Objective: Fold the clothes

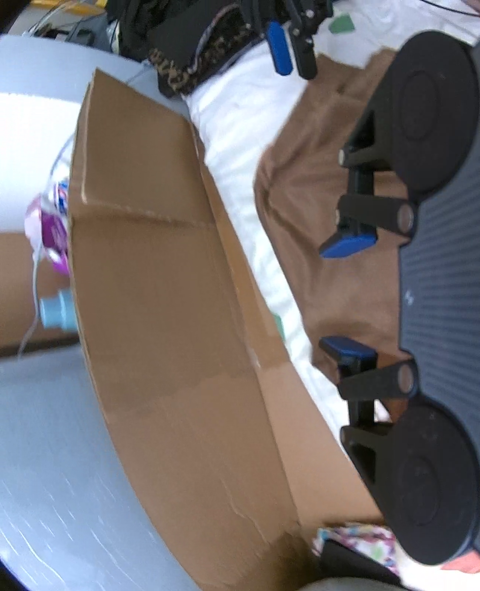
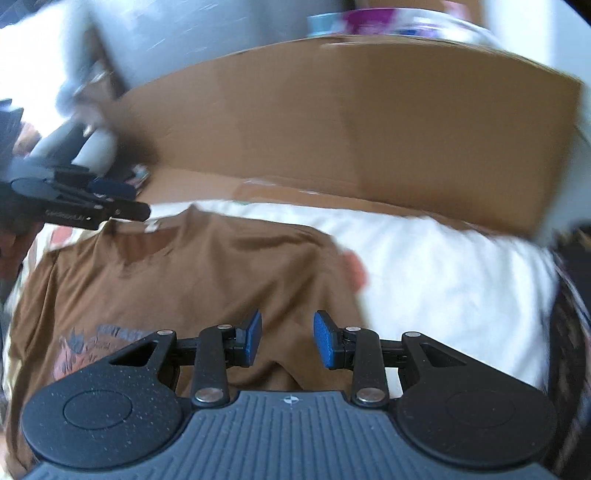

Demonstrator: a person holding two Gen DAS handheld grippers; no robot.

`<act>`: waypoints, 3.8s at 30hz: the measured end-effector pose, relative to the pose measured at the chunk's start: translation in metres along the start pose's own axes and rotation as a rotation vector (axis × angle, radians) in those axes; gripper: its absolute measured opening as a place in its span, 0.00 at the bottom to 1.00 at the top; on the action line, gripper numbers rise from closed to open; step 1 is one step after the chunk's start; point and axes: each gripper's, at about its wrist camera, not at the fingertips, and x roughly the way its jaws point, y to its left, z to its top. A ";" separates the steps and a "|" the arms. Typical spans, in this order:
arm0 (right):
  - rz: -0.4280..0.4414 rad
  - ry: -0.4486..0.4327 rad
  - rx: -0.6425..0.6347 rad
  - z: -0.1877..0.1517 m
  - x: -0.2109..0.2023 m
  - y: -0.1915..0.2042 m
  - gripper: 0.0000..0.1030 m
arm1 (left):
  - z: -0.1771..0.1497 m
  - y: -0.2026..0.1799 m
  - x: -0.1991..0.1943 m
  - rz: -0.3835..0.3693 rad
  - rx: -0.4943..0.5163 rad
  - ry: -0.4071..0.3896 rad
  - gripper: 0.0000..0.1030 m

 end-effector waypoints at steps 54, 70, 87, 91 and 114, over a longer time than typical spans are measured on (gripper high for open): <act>-0.107 -0.089 0.446 -0.074 0.019 -0.069 0.37 | -0.013 -0.125 0.080 -0.094 0.158 0.326 0.00; -0.100 -0.040 0.393 -0.090 0.018 -0.060 0.37 | -0.018 -0.121 0.086 -0.060 0.198 0.349 0.00; -0.116 -0.041 0.321 -0.090 0.018 -0.055 0.40 | -0.016 -0.122 0.084 -0.070 0.180 0.341 0.00; -0.103 -0.026 0.338 -0.090 0.021 -0.062 0.10 | -0.015 -0.121 0.084 -0.076 0.179 0.335 0.00; -0.231 -0.150 0.216 -0.015 -0.010 -0.105 0.00 | 0.005 -0.113 0.069 -0.215 0.025 0.286 0.14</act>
